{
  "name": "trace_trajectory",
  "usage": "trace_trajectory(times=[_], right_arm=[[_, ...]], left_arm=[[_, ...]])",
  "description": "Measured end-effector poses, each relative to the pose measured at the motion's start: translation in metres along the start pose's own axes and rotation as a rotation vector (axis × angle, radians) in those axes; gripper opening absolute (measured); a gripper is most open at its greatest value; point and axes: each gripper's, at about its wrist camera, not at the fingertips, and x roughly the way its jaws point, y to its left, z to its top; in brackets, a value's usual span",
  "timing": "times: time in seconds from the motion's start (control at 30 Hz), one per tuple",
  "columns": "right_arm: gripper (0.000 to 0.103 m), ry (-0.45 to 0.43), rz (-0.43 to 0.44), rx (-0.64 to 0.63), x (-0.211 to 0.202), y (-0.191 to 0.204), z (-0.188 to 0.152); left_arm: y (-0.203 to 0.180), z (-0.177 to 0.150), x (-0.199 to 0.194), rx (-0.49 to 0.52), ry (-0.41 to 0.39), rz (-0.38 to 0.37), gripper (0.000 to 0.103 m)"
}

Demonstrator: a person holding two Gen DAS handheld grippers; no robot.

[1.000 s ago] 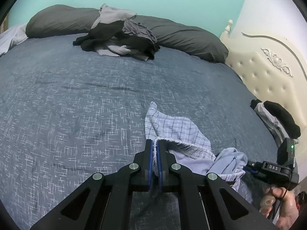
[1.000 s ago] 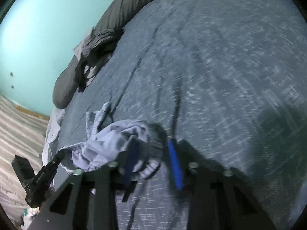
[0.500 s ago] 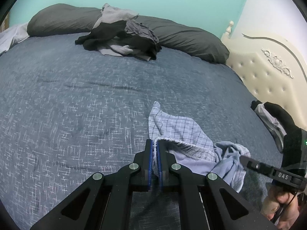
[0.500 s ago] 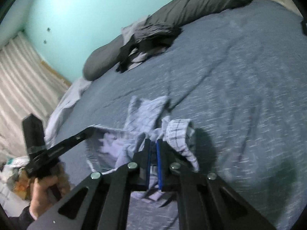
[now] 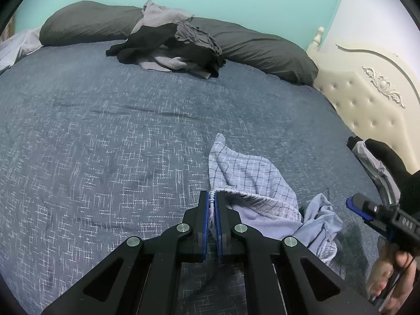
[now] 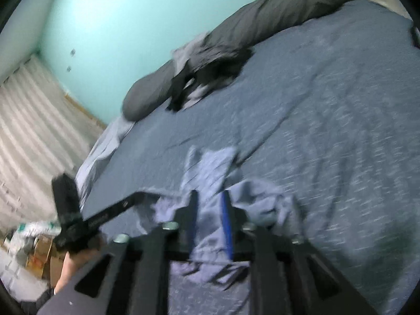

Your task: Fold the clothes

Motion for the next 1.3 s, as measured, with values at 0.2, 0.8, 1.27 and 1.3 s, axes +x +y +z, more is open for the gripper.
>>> trace_trajectory(times=[0.2, 0.8, 1.27, 1.3], right_arm=[[0.030, 0.012, -0.123, 0.220, -0.008, -0.049, -0.001], [0.028, 0.117, -0.052, 0.360, 0.023, -0.073, -0.022], [0.003, -0.017, -0.064, 0.056, -0.018, -0.016, 0.014], [0.003, -0.025, -0.074, 0.043, -0.021, -0.014, 0.014]], left_arm=[[0.000, 0.000, 0.001, -0.001, 0.002, 0.001, 0.005], [-0.002, -0.002, 0.001, 0.007, 0.006, 0.000, 0.005], [0.000, 0.004, -0.015, 0.000, -0.051, 0.001, 0.005], [0.001, 0.004, -0.017, -0.005, -0.055, 0.002, 0.005]])
